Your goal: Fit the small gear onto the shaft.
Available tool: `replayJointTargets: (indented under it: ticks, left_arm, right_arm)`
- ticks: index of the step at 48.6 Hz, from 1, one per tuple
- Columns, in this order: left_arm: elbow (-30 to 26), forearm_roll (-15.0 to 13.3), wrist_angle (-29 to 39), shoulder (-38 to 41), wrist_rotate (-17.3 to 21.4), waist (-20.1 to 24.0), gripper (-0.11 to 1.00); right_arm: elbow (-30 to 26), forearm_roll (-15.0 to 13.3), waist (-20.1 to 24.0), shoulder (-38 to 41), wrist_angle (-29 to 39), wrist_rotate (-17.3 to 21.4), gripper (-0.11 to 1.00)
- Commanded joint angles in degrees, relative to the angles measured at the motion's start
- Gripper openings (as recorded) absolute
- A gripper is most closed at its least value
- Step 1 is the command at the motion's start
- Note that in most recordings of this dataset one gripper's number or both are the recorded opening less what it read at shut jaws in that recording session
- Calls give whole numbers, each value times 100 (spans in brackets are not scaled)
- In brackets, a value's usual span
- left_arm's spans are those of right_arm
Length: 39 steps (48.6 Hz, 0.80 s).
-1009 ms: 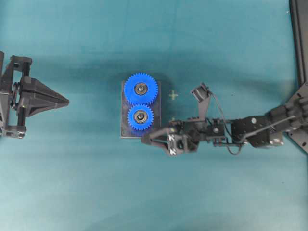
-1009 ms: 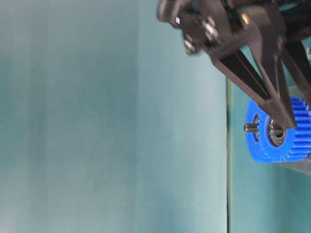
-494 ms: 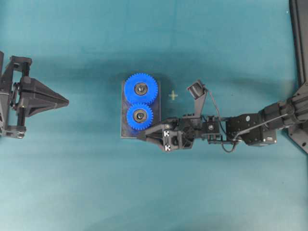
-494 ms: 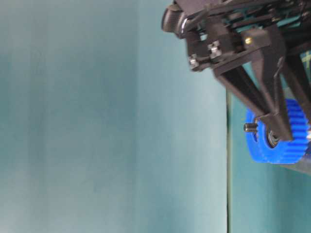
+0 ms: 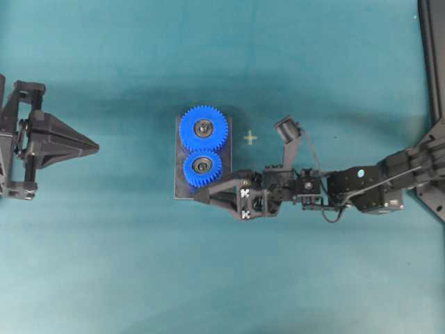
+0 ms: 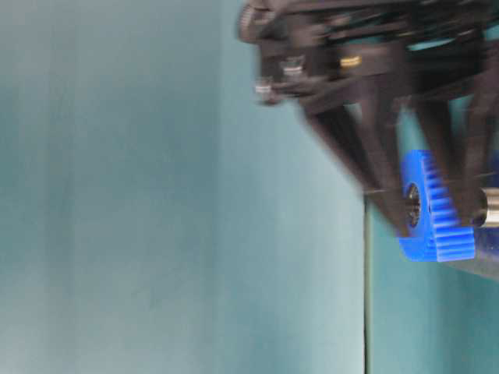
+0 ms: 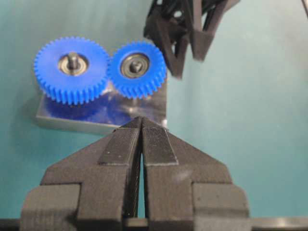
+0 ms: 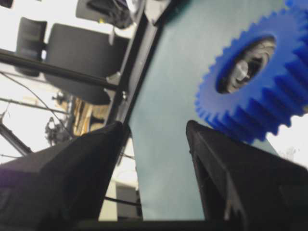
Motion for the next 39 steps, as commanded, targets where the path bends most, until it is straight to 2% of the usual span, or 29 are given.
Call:
replayJointTargets:
  ticks: [1, 8, 13, 19, 29, 35, 39]
  left_arm:
    - [-62, 9, 0, 0, -9, 0, 0]
    - [-62, 9, 26, -9, -9, -9, 0]
    - [-62, 9, 26, -35, -18, 0, 0]
    - [-62, 9, 26, -53, -18, 0, 0]
    - [-79, 9, 35, -62, -18, 0, 0]
    - [-88, 9, 26, -62, -18, 0, 0]
    - [-79, 9, 35, -62, -18, -9, 0]
  right_arm:
    - [105, -18, 132, -264, -62, 149, 67]
    - [580, -18, 246, -510, -62, 378, 67]
    - [914, -18, 185, -765, 26, 272, 67]
    - [1187, 0, -132, -1002, 281, -18, 67]
    - [940, -9, -765, -993, 501, -580, 66]
    - [642, -26, -809, -800, 624, -650, 64]
    - [483, -70, -703, -650, 703, -615, 58]
